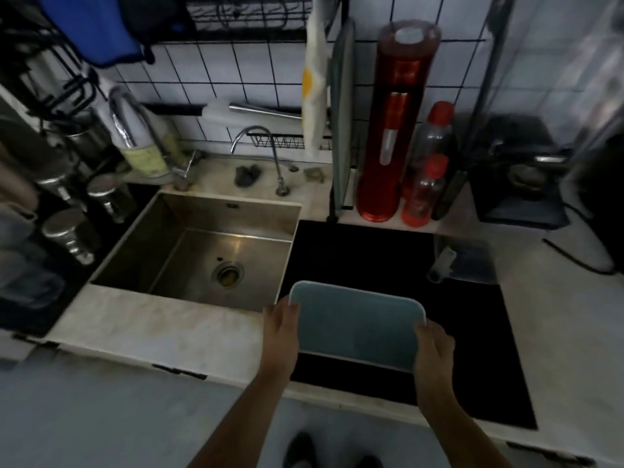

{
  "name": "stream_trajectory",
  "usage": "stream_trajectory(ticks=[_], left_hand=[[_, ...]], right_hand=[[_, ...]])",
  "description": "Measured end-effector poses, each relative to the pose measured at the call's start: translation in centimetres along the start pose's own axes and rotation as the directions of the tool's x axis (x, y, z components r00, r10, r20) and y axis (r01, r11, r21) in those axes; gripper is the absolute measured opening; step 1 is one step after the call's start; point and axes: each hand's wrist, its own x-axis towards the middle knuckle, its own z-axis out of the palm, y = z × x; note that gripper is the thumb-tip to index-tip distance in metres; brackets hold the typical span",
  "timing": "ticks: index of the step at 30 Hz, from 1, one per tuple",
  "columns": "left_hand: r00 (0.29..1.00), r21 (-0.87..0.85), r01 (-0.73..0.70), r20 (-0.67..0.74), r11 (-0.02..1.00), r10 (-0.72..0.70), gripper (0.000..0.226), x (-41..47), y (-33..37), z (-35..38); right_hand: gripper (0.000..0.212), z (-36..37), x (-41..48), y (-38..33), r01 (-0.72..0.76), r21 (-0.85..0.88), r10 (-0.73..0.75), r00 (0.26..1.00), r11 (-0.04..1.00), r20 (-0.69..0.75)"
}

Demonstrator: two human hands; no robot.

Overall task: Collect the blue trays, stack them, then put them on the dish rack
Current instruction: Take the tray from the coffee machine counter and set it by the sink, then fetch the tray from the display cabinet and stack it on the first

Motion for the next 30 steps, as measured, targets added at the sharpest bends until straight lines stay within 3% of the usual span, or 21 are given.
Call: stream_trajectory(ticks=[3, 11, 16, 22, 30], left_hand=[[1.0, 0.018, 0.02, 0.0, 1.0, -0.02, 0.004, 1.1, -1.5, -0.1], [0.996, 0.136, 0.03, 0.08, 0.99, -0.041, 0.012, 3.4, -4.7, -0.7], [0.995, 0.3, -0.008, 0.099, 0.954, -0.023, 0.064, 4.6, -5.9, -0.8], [0.983, 0.434, -0.141, 0.164, 0.89, 0.075, 0.073, 4.9, -6.7, -1.1], [0.988, 0.498, -0.095, 0.154, 0.862, 0.019, 0.072, 4.9, -5.2, -1.2]], right_hand=[[0.042, 0.9, 0.8, 1.0, 0.024, -0.073, -0.021, 0.999, 0.997, 0.044], [0.042, 2.7, 2.4, 2.5, 0.031, -0.177, -0.006, 0.99, 0.984, 0.138], [0.046, 3.0, 2.5, 3.2, 0.099, -0.252, -0.053, 0.982, 0.963, 0.181], [0.058, 3.1, 2.6, 3.8, 0.098, -0.378, -0.03, 0.983, 0.92, 0.181], [0.065, 3.7, 2.2, 3.8, 0.1, -0.508, -0.014, 0.985, 0.856, 0.171]])
